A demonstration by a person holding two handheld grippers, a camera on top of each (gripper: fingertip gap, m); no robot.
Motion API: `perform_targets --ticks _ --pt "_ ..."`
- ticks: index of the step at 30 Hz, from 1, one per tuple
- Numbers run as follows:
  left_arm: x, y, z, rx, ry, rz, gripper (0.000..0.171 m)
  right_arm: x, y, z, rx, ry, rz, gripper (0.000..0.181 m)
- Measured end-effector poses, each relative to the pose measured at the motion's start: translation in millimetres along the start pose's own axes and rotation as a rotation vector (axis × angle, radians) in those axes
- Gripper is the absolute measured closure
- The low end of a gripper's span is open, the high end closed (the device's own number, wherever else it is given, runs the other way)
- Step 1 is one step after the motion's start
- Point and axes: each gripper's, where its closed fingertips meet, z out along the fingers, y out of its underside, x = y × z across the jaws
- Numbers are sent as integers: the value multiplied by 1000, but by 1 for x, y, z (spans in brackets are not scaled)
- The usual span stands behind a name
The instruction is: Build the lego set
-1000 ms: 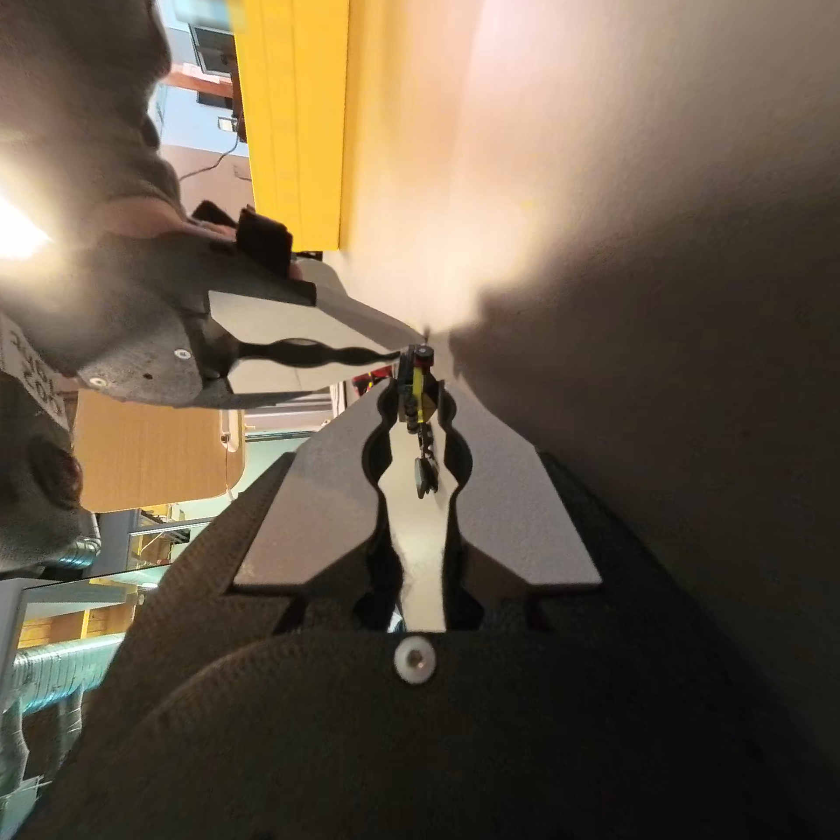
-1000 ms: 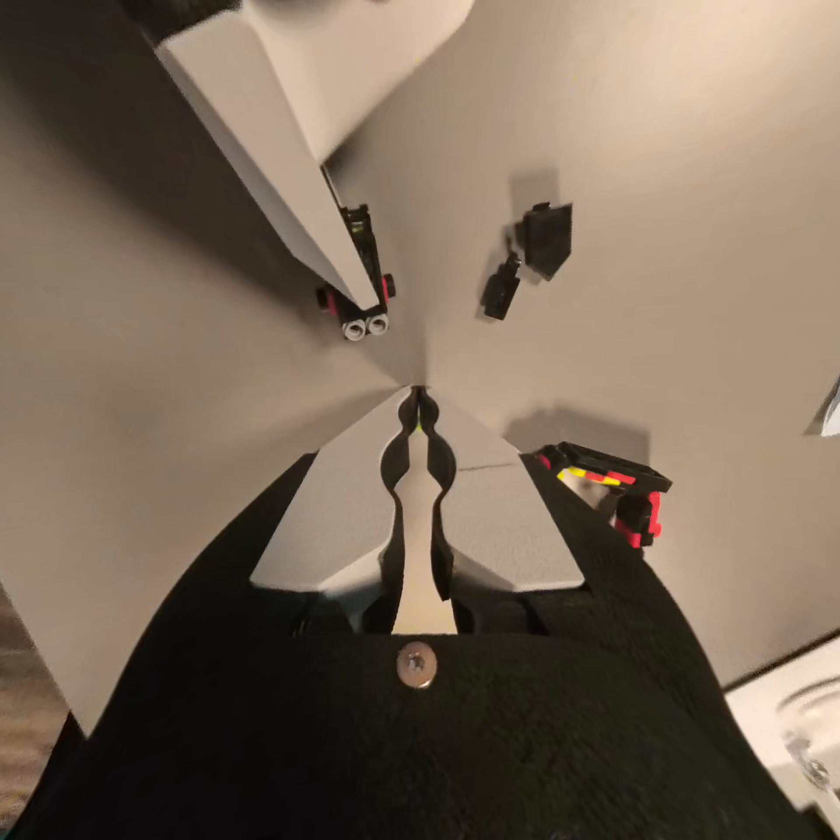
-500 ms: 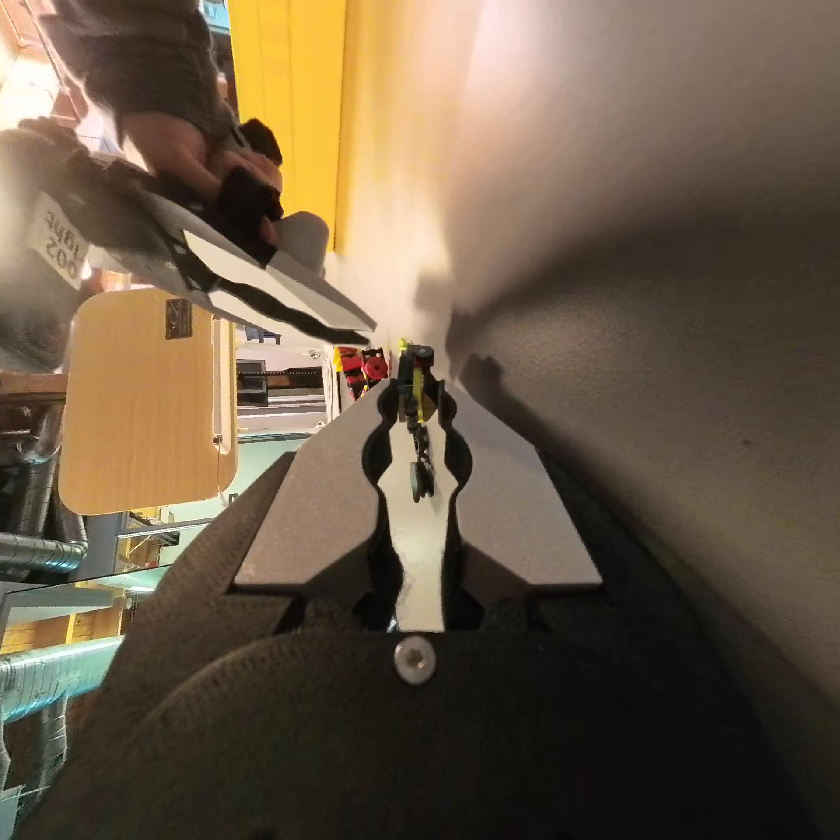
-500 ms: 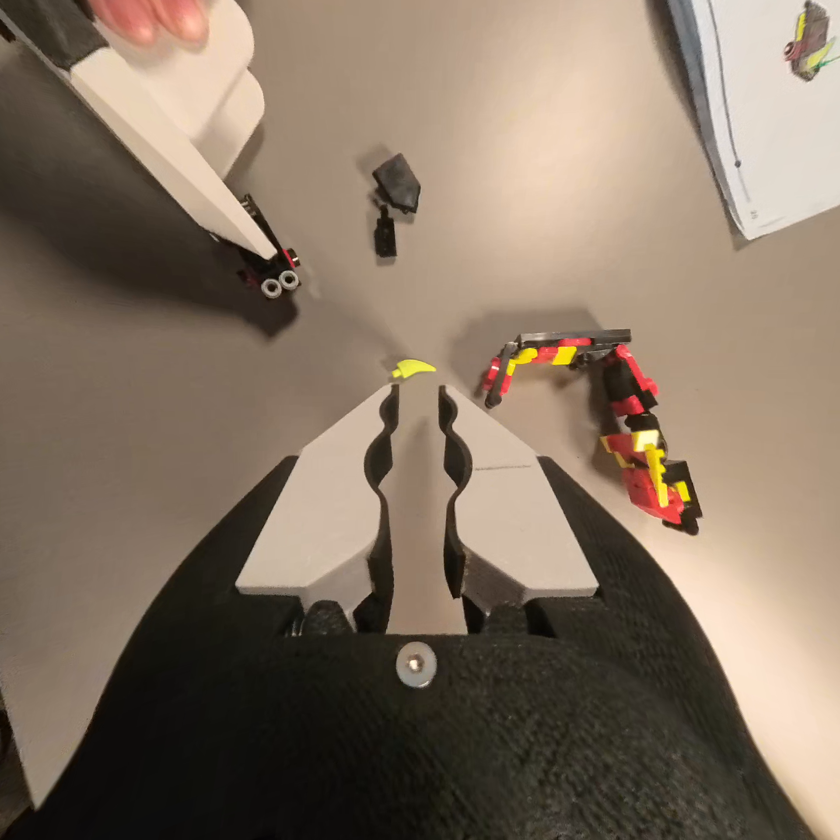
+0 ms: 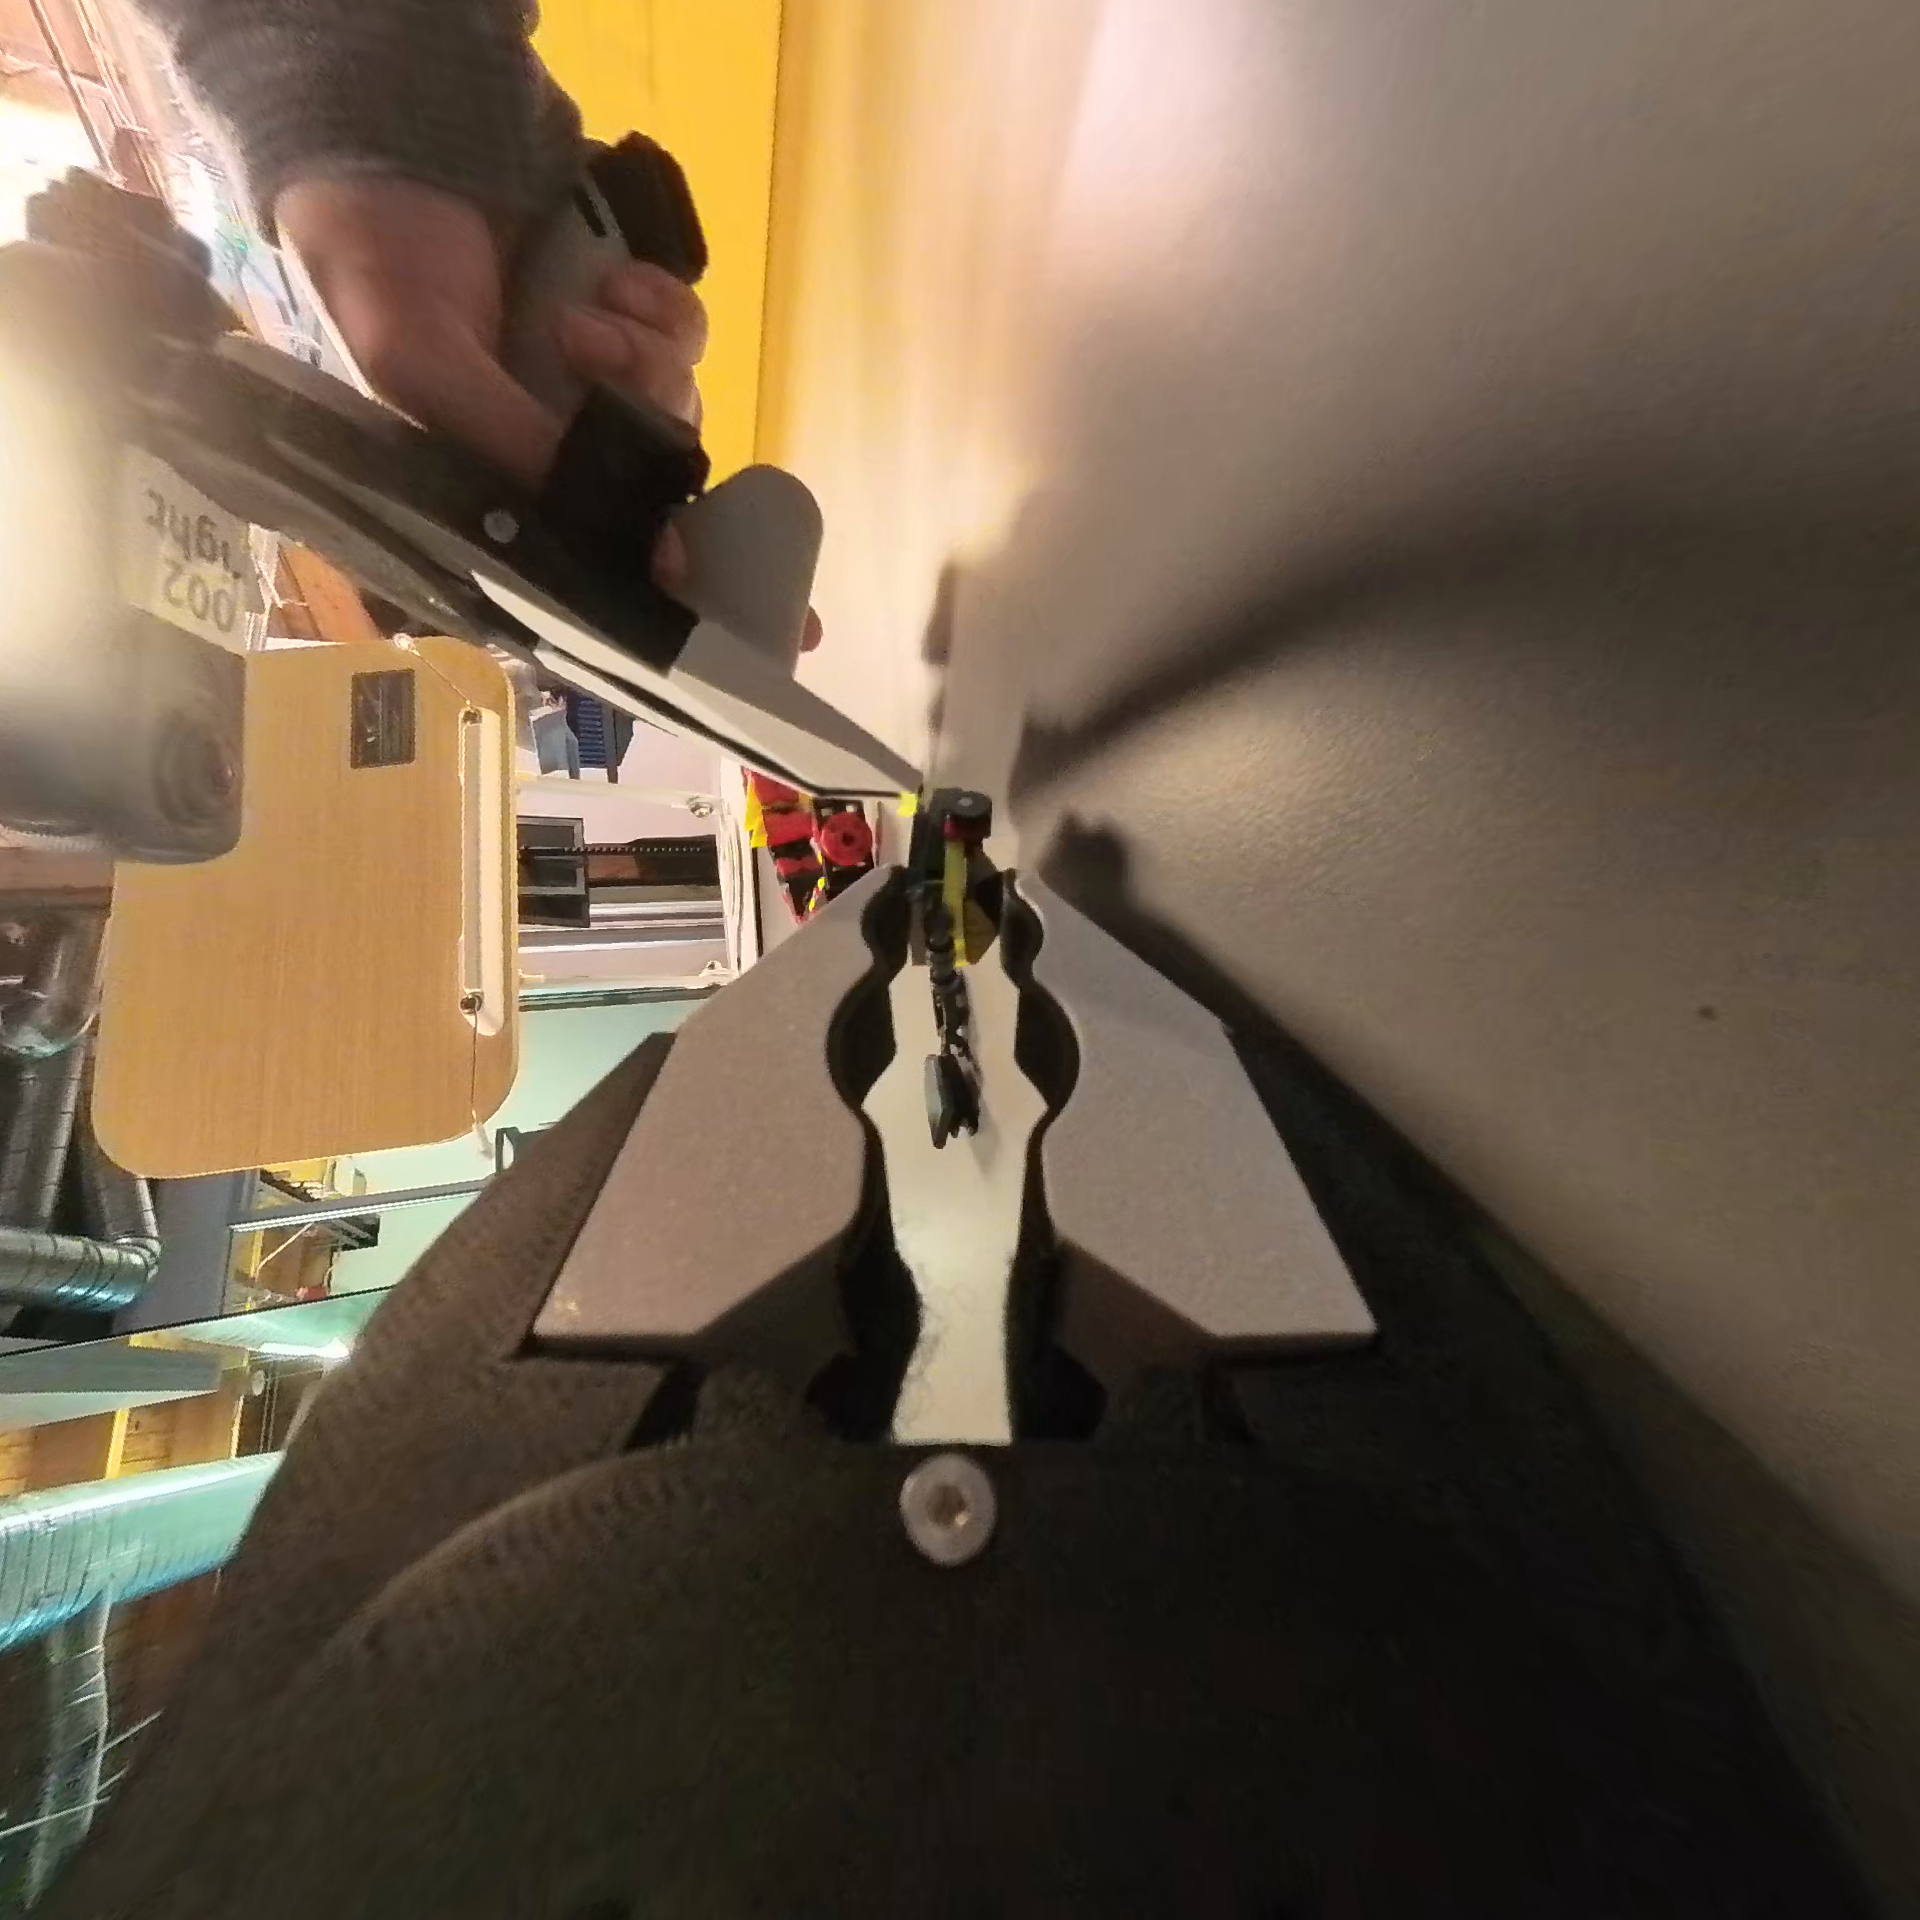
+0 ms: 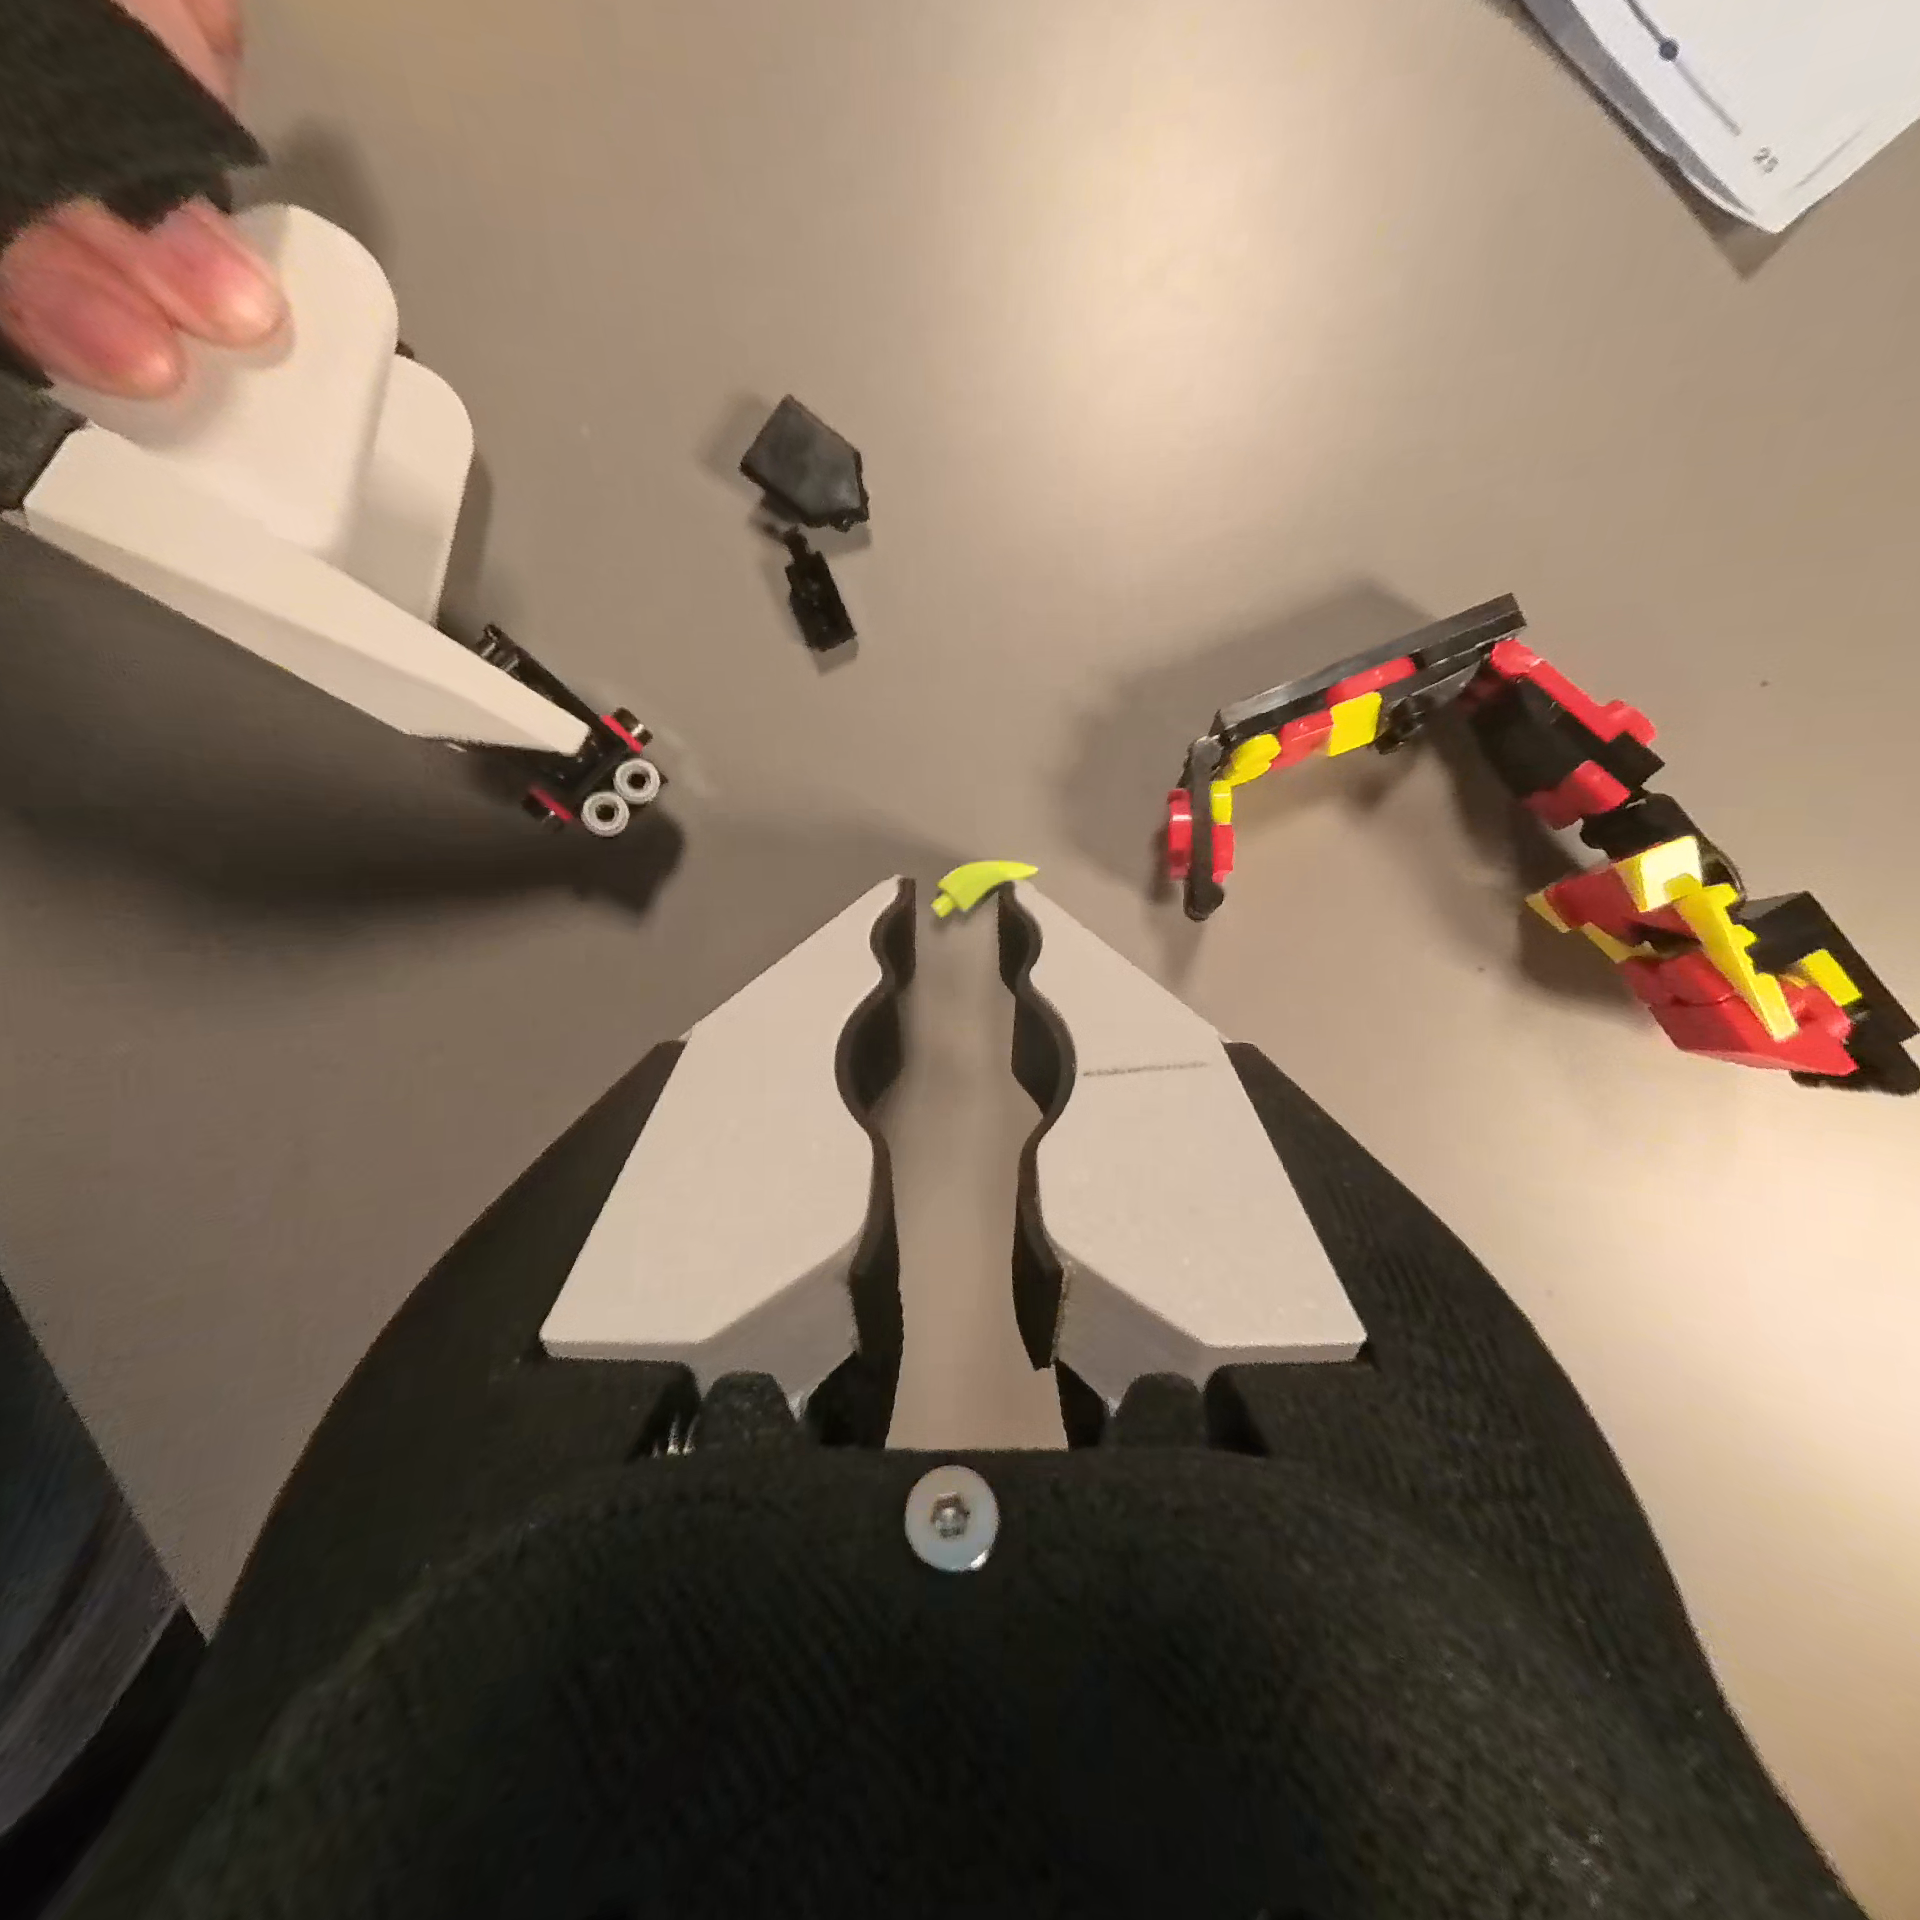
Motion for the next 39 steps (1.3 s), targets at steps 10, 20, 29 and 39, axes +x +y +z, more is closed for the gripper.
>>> perform_targets --ticks 10,20,29,39 --pt "1 0 1 -1 6 -7 155 5 -4 2 -9 84 -70 180" --pt "2 1 1 0 11 -11 156 -21 3 -11 -166 447 -1282 181" --pt "4 1 0 3 13 -11 156 10 -12 -10 -75 187 -151 178" --pt "6 2 -4 6 17 -16 156 9 -2 3 -375 51 155 173"
